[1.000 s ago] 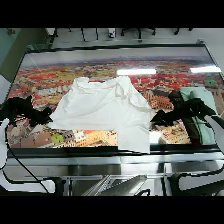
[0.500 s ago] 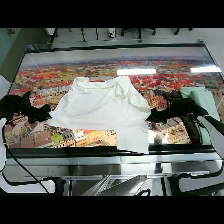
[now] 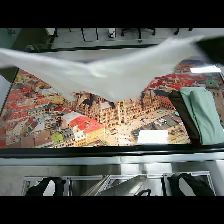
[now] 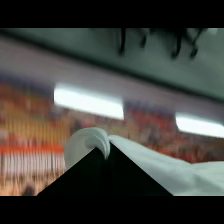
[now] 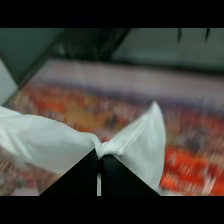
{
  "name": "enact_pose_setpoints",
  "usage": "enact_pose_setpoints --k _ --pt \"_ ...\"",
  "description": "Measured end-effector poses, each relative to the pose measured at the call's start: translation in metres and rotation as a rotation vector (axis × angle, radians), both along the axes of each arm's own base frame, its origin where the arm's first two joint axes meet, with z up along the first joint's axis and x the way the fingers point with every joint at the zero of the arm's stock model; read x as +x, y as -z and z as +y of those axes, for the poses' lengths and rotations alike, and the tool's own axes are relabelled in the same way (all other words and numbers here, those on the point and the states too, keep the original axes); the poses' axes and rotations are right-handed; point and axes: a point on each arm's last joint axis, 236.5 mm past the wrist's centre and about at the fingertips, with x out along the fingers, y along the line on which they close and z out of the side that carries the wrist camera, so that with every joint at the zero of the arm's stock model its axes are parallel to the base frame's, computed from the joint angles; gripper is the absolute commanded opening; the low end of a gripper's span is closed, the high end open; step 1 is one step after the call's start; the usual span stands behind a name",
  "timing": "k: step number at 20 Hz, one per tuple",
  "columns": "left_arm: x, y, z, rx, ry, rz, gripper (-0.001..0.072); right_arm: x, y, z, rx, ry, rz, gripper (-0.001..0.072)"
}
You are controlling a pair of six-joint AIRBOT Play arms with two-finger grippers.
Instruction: Fold the shirts.
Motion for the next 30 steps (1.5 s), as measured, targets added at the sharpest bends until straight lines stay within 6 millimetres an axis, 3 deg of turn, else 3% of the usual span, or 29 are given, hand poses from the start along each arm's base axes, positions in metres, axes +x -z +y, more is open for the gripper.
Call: enact_pose_setpoints --k 1,2,3,5,7,9,10,13,15,18,20,23,25,27,28,30 --pt "-0.043 -0.056 -0.008 0.035 -0.033 -0.178 0.0011 -0.03 -0.045 0.001 -0.038 0.031 -0.136 0.0017" --pt "-0.085 -0.097 -0.013 0.069 -0.07 -0.32 0.0011 -0.059 -0.081 0.002 -0.073 0.063 -0.253 0.0017" --pt "-0.127 -0.13 -0.019 0.096 -0.105 -0.44 0.0012 -0.089 -0.112 0.004 -0.107 0.097 -0.363 0.0017" --pt "-0.186 -0.165 -0.021 0.149 -0.183 -0.571 0.0011 -0.126 -0.146 0.004 -0.154 0.154 -0.491 0.0016" --pt "-0.2 -0.168 -0.018 0.181 -0.223 -0.563 0.0011 -0.14 -0.159 0.002 -0.176 0.183 -0.54 0.0015" --pt "-0.177 -0.153 -0.011 0.181 -0.221 -0.466 0.0012 -0.131 -0.159 -0.002 -0.173 0.195 -0.52 0.0015" --pt "-0.155 -0.138 -0.008 0.169 -0.203 -0.393 0.0012 -0.119 -0.152 -0.004 -0.168 0.187 -0.485 0.0015" --pt "-0.069 -0.076 -0.006 0.09 -0.078 -0.158 0.0012 -0.052 -0.104 -0.017 -0.147 0.15 -0.291 0.0015" --pt "-0.01 -0.018 -0.005 0.028 0.003 0.012 0.0012 0.002 -0.048 -0.021 -0.107 0.1 -0.11 0.0015" --pt "0.071 0.102 -0.013 -0.042 0.115 0.295 0.0012 0.081 0.066 -0.02 -0.034 0.048 0.162 0.0014" --pt "0.114 0.198 -0.022 -0.072 0.164 0.482 0.0012 0.129 0.163 -0.018 0.005 0.057 0.335 0.0015" --pt "0.159 0.34 -0.027 -0.117 0.174 0.715 0.0012 0.184 0.302 -0.023 0.044 0.121 0.549 0.0015" --pt "0.179 0.416 -0.021 -0.145 0.156 0.832 0.0012 0.211 0.374 -0.031 0.073 0.172 0.648 0.0015" --pt "0.198 0.475 -0.014 -0.175 0.154 0.923 0.0012 0.236 0.423 -0.04 0.107 0.208 0.714 0.0015" --pt "0.208 0.492 -0.012 -0.188 0.156 0.947 0.0012 0.25 0.436 -0.045 0.127 0.223 0.727 0.0015" --pt "0.232 0.506 -0.007 -0.213 0.155 0.956 0.0011 0.281 0.44 -0.054 0.175 0.246 0.714 0.0014"
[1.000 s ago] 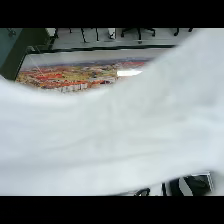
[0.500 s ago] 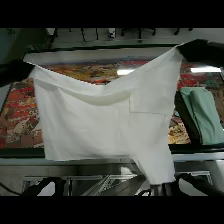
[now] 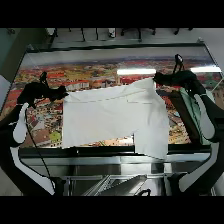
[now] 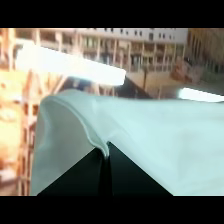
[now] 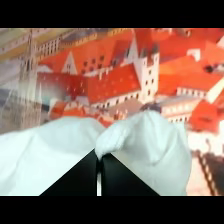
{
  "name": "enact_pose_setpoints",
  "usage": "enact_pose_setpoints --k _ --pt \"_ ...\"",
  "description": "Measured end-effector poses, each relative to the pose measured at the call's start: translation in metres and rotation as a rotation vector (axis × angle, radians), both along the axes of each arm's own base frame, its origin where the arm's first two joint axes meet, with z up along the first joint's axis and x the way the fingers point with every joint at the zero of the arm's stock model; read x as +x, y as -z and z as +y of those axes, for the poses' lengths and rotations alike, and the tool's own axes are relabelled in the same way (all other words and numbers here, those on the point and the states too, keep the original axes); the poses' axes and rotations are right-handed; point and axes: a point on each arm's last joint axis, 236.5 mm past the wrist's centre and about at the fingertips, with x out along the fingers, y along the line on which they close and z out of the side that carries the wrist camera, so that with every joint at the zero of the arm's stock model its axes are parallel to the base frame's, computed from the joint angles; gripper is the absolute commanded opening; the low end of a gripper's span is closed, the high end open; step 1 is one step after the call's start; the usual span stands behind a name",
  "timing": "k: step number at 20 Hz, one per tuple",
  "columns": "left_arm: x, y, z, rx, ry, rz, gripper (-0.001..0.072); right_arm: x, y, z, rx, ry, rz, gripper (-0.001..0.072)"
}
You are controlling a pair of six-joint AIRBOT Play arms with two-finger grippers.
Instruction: Fold the shirts.
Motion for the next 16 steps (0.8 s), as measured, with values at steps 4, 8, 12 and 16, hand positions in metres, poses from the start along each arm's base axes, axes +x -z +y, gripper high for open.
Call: enact_pose_setpoints --k 4,8,12,16 --pt "0.048 -0.024 0.008 -0.021 -0.036 -0.076 0.001 0.045 -0.026 -0.015 0.056 0.037 -0.065 0.0015" --pt "0.063 -0.051 0.008 -0.036 -0.041 -0.108 0.001 0.047 -0.037 -0.023 0.061 0.008 -0.048 0.0014" --pt "0.041 -0.04 0.014 0.057 -0.003 -0.016 0.0011 0.015 -0.017 -0.027 -0.065 -0.08 0.094 0.0014" --pt "0.017 -0.023 0.022 0.175 0.046 0.088 0.001 -0.018 0.006 -0.031 -0.273 -0.141 0.238 0.0014"
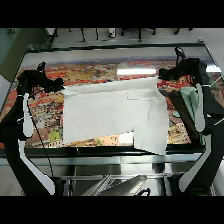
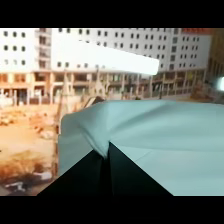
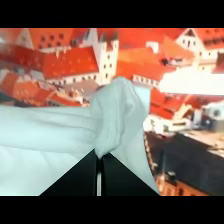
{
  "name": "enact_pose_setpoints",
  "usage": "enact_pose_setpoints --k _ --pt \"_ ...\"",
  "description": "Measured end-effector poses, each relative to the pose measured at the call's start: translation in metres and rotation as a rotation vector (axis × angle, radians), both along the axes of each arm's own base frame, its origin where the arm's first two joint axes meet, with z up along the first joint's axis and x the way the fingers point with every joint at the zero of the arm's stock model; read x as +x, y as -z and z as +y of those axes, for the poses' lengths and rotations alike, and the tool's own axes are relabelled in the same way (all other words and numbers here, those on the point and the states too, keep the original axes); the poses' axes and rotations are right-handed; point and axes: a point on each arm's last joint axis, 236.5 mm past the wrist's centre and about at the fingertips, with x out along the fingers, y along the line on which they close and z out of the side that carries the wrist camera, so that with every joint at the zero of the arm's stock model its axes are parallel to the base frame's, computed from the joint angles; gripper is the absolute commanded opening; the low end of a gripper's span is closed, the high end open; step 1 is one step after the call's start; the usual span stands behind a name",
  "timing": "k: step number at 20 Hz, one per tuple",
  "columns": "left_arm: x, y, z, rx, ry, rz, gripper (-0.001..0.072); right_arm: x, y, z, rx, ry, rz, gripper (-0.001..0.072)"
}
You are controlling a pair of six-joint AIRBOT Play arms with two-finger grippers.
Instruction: Fold the shirts.
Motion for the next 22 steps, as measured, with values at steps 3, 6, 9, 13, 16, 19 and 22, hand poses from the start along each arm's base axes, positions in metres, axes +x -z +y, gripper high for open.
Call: enact_pose_setpoints --k 3,6,9,13,16,19,22 --pt "-0.014 0.011 0.008 0.101 0.014 0.069 0.0011 -0.022 0.024 -0.008 -0.172 -0.019 0.103 0.0014" --pt "-0.021 0.018 0.013 0.172 0.027 0.104 0.0011 -0.031 0.036 -0.012 -0.261 -0.007 0.147 0.0014" --pt "-0.025 0.029 0.013 0.203 0.038 0.134 0.0011 -0.034 0.044 -0.015 -0.298 0.012 0.168 0.0014" --pt "-0.03 0.041 0.012 0.219 0.045 0.165 0.0011 -0.043 0.054 -0.013 -0.293 0.028 0.221 0.0015" --pt "-0.031 0.043 0.012 0.223 0.049 0.171 0.0011 -0.054 0.059 -0.012 -0.284 0.041 0.272 0.0015" --pt "-0.032 0.045 0.011 0.226 0.054 0.177 0.0011 -0.057 0.061 -0.009 -0.272 0.049 0.289 0.0016" --pt "-0.033 0.046 0.009 0.227 0.058 0.182 0.0012 -0.056 0.062 -0.007 -0.258 0.053 0.288 0.0016"
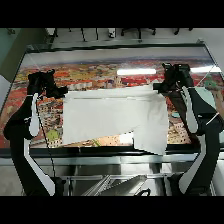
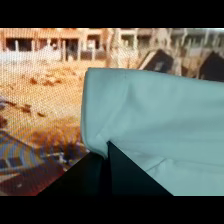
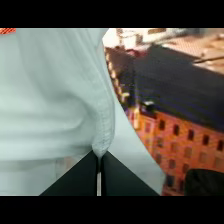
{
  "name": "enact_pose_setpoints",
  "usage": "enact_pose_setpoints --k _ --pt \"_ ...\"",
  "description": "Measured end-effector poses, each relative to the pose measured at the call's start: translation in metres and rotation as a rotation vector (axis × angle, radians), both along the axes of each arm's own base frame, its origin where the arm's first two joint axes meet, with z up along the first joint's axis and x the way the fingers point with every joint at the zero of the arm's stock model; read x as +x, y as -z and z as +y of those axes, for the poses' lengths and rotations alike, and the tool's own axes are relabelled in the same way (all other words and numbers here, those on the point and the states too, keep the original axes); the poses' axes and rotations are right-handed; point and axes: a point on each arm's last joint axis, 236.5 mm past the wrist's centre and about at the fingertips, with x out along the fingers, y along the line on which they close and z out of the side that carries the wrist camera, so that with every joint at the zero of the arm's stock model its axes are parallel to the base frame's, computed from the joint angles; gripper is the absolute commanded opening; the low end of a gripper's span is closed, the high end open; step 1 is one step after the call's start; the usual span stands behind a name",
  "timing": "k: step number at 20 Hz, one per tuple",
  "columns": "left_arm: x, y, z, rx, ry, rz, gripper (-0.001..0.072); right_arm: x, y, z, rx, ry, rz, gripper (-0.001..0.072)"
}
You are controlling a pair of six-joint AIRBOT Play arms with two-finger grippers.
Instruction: Fold the shirts.
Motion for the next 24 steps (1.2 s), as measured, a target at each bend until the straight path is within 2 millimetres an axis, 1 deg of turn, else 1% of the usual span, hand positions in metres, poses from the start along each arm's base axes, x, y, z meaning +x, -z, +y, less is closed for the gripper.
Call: enact_pose_setpoints --k 4,5,6,7,11,13,14,15,17,19,20,22,23,24 --pt "0.0 0.0 -0.002 -0.003 0.002 0.0 0.0016 0.001 0.0 0.004 0.018 0.005 -0.005 0.002" --pt "0.0 0.0 -0.004 -0.006 0.003 0.0 0.0187 0.001 -0.001 0.005 0.021 0.006 -0.005 0.0078" --pt "0.0 0.0 -0.005 -0.007 0.004 0.0 0.0497 0.001 -0.001 0.006 0.025 0.007 -0.006 0.0248" --pt "0.0 -0.001 -0.009 -0.021 0.004 -0.001 0.0696 0.002 -0.001 0.007 0.032 0.007 -0.007 0.0362" --pt "-0.004 -0.004 -0.01 -0.022 0.009 0.017 0.0698 0.002 -0.003 0.01 0.049 0.017 -0.007 0.037" --pt "-0.011 -0.014 -0.011 -0.026 0.017 0.054 0.0698 0.003 -0.017 0.009 0.057 0.026 -0.025 0.0369" --pt "-0.011 -0.021 -0.011 -0.027 0.019 0.049 0.0698 0.004 -0.024 0.007 0.056 0.029 -0.034 0.0369" --pt "-0.011 -0.041 -0.011 -0.031 0.022 0.028 0.0697 0.005 -0.044 0.003 0.057 0.036 -0.061 0.0369" --pt "-0.015 -0.065 -0.012 -0.034 0.023 0.006 0.0697 0.005 -0.08 -0.003 0.056 0.043 -0.113 0.0369" --pt "-0.018 -0.096 -0.012 -0.031 0.021 -0.051 0.0697 0.0 -0.115 -0.009 0.053 0.05 -0.158 0.0369" --pt "-0.02 -0.11 -0.012 -0.03 0.022 -0.074 0.0697 -0.005 -0.132 -0.011 0.052 0.053 -0.174 0.0369" --pt "-0.027 -0.141 -0.011 -0.026 0.021 -0.116 0.0697 -0.019 -0.158 -0.017 0.045 0.044 -0.183 0.0367" --pt "-0.034 -0.156 -0.009 -0.025 0.02 -0.124 0.0697 -0.029 -0.169 -0.02 0.039 0.041 -0.176 0.0365" --pt "-0.043 -0.168 -0.006 -0.022 0.019 -0.121 0.0696 -0.039 -0.176 -0.023 0.032 0.036 -0.161 0.0356"
